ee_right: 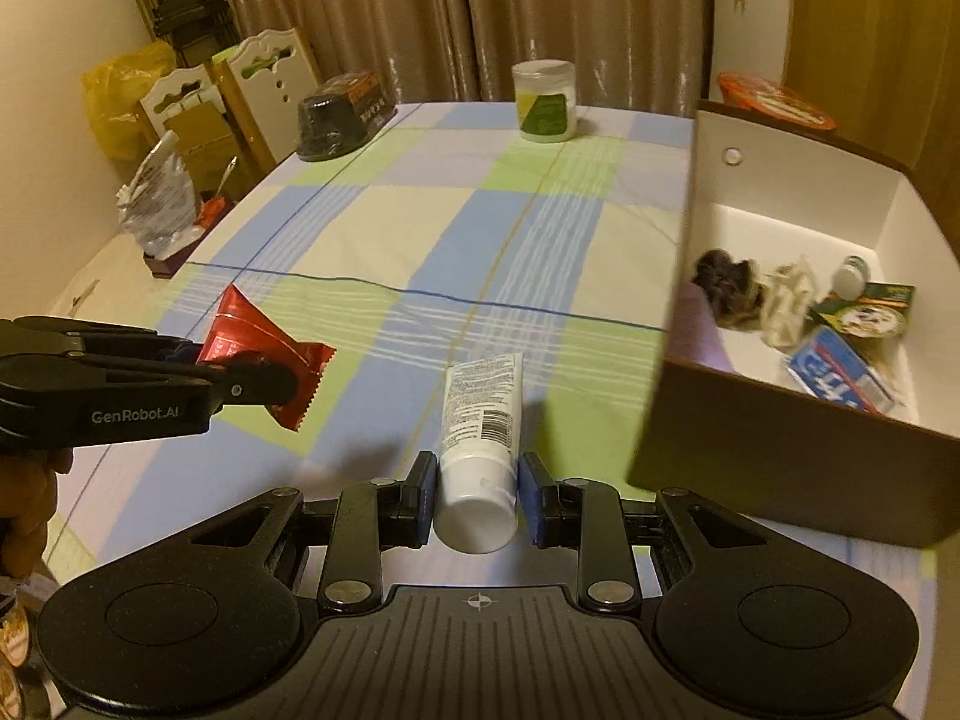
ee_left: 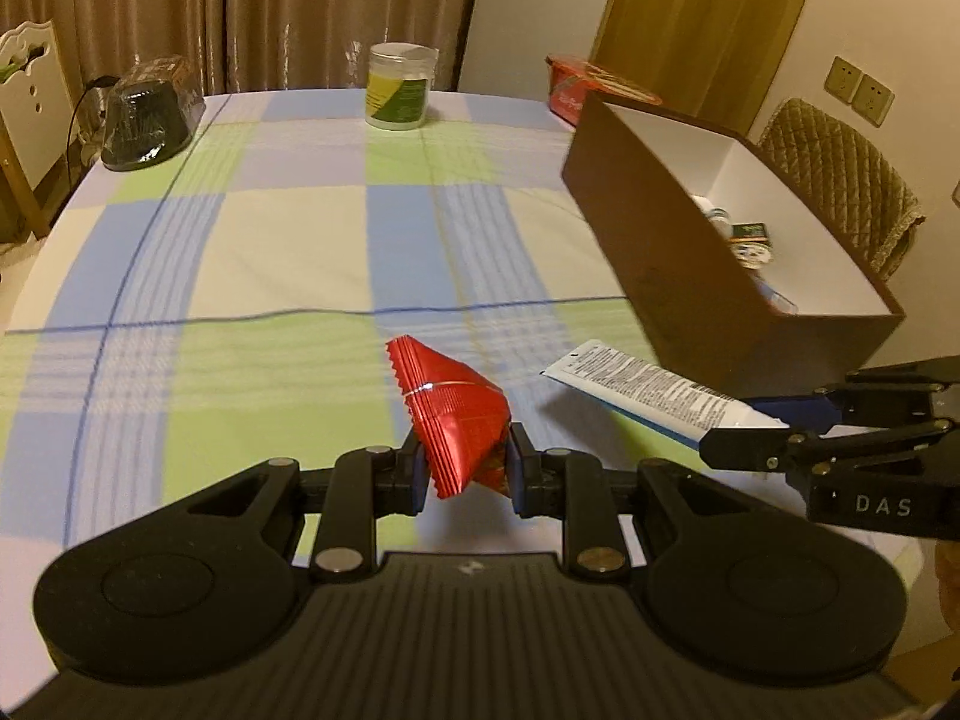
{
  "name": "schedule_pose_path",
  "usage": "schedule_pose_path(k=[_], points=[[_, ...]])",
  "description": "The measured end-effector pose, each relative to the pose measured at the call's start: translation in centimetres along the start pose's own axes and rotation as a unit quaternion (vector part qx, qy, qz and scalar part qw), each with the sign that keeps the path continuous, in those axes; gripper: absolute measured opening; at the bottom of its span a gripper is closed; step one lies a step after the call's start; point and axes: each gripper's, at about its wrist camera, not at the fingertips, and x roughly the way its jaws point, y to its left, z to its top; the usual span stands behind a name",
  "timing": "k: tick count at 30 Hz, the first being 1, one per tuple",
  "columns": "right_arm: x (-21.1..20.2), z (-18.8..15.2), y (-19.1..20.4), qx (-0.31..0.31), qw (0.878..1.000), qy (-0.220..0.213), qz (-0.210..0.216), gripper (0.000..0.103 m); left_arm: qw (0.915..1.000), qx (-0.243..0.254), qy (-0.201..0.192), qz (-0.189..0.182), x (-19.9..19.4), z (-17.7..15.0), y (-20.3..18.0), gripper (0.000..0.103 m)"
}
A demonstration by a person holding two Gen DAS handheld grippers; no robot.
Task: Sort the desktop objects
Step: 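Carry the red packet with the left tool toward the box, then grasp the white-capped blue bottle with the right tool while the left tool holds the packet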
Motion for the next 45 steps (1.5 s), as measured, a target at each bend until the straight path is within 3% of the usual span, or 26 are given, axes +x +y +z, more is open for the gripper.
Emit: schedule_pose_path(k=[22, 45], points=[[-9.5, -2.6, -3.2, 0.077, 0.993, -0.047, -0.075, 0.028, 0.9910, 0.101, -0.028, -0.084, -1.8, 2.7, -7.3, 0.021], [-13.4, -2.4, -4.3, 0.080, 0.987, -0.082, -0.115, 0.028, 0.9856, 0.134, -0.028, -0.100, -2.3, 2.6, -9.5, 0.021]])
